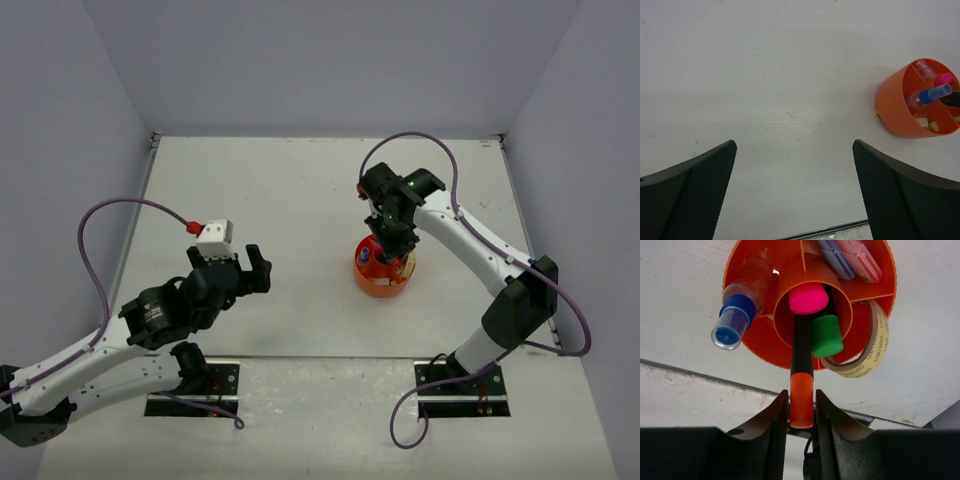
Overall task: Sort the stationery into containers
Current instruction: Place the pen in the storage box.
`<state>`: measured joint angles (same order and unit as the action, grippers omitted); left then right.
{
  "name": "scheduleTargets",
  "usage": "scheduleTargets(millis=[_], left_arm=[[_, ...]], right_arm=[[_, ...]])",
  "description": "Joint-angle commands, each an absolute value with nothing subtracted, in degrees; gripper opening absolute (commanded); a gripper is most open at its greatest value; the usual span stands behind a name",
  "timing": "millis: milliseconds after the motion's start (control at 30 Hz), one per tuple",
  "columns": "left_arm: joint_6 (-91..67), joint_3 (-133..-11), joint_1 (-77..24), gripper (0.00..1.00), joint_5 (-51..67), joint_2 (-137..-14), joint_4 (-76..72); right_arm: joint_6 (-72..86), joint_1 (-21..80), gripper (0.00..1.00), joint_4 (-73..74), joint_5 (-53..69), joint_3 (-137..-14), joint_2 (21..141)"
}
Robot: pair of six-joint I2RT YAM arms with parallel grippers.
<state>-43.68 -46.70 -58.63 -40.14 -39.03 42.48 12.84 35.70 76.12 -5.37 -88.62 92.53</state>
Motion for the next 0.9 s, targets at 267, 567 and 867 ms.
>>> scheduleTargets(millis=[267,567,867], left_arm=[[-42.95,-45.35,-58.54,1.00,-39.25,-40.46,39.69],[-51.16,-45.69,-53.18,1.00,-46.29,-50.66,39.58],[-36.91,-54.04,-26.68,1.00,-38.41,-58.13,29.78]], right_arm=[[12.76,35.63,0.85,77.42,-11.36,-96.09,91.22],[21.72,35.68,0.99,49.37,-22.28,-79.29,61.73],[19.67,35.68,0.99,39.94,-36.90,-58.30,27.97]])
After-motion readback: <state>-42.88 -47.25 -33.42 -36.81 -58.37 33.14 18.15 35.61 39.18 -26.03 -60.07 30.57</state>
